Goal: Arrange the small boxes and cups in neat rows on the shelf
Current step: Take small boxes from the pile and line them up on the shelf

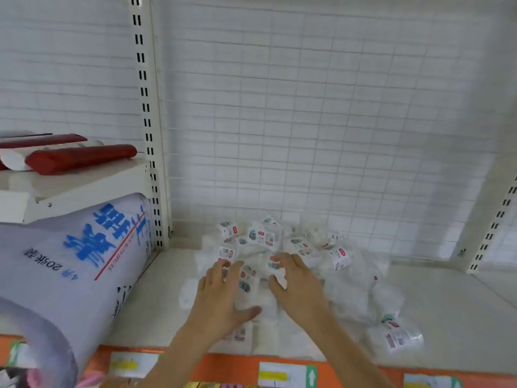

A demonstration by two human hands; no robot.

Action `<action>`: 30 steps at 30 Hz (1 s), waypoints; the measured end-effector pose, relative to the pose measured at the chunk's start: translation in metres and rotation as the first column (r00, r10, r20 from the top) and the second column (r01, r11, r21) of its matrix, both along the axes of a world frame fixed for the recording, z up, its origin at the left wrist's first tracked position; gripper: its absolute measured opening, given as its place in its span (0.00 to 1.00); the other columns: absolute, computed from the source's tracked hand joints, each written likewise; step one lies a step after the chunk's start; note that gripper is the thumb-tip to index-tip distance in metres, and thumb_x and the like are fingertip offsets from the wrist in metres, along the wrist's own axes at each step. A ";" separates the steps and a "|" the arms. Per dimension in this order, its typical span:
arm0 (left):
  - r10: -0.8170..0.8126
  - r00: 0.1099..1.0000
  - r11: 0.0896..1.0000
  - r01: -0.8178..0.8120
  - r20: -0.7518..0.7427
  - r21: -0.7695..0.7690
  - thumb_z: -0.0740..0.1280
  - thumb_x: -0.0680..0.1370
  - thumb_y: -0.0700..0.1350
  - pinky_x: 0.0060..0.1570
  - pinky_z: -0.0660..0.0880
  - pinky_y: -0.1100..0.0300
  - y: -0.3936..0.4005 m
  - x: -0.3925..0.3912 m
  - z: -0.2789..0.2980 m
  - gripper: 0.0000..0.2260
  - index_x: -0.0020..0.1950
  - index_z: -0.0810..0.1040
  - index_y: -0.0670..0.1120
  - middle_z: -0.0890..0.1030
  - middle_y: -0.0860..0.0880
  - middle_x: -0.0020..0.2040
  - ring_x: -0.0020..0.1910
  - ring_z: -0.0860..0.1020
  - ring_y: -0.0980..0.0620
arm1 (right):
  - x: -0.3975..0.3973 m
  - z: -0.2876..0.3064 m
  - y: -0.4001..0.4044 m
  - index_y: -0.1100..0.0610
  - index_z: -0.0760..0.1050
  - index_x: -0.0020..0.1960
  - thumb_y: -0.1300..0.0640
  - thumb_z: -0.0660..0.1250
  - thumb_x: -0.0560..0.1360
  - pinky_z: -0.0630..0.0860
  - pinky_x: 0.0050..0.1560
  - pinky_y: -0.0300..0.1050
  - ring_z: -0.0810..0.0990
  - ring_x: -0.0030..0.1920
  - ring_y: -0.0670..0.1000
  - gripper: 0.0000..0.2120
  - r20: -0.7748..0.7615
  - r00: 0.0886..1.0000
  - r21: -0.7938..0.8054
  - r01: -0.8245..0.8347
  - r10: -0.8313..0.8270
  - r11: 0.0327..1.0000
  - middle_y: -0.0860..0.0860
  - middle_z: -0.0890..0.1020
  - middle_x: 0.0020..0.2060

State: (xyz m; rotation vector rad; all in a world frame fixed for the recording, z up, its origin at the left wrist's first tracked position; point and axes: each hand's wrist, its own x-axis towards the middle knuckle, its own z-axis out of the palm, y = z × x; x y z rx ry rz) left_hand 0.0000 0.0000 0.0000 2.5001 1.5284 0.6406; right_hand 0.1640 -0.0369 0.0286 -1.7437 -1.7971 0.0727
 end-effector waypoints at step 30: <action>-0.196 0.901 0.975 0.222 0.388 -0.021 0.72 0.69 0.45 0.55 0.60 0.74 0.031 -0.006 -0.006 0.31 0.69 0.63 0.50 0.64 0.57 0.60 0.60 0.63 0.60 | 0.041 -0.005 0.014 0.46 0.61 0.66 0.64 0.68 0.65 0.63 0.61 0.36 0.62 0.63 0.45 0.34 -0.217 0.962 -0.006 -0.170 0.164 0.986 0.41 0.62 0.60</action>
